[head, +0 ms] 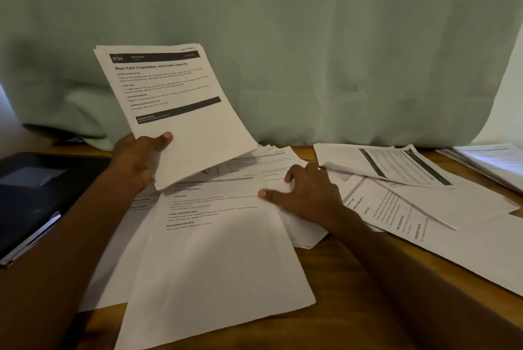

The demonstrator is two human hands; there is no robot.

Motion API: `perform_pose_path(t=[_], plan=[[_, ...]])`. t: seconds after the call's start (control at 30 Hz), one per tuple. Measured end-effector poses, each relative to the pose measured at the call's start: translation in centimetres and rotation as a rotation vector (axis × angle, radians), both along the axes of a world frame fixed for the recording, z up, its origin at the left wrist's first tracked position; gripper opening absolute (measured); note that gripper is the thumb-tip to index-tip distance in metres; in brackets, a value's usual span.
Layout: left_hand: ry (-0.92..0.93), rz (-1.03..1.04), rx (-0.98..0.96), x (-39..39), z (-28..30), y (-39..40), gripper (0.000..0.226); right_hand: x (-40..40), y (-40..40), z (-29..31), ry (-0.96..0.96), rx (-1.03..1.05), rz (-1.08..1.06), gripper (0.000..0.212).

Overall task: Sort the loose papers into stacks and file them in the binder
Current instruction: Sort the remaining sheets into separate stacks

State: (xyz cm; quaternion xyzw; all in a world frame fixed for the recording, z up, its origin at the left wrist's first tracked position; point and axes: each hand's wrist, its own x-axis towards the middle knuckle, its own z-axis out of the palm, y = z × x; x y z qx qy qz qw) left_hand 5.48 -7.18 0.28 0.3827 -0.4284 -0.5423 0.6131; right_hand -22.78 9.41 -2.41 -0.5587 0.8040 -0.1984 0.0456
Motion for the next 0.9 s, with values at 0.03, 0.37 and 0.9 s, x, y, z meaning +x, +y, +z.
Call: perform_pose_path(t=[0.03, 0.37, 0.9], plan=[[0.007, -0.014, 0.002, -0.3, 0.2, 0.2, 0.043, -0.1, 0.0, 0.2, -0.002, -0.057, -0.016, 0.08], [0.045, -0.137, 0.009, -2.5, -0.7, 0.9, 0.051, -2.3, 0.0, 0.7, 0.132, 0.063, -0.129, 0.071], [0.03, -0.083, 0.055, -1.6, -1.7, 0.1, 0.066, 2.1, -0.3, 0.9, -0.087, -0.206, 0.059, 0.035]])
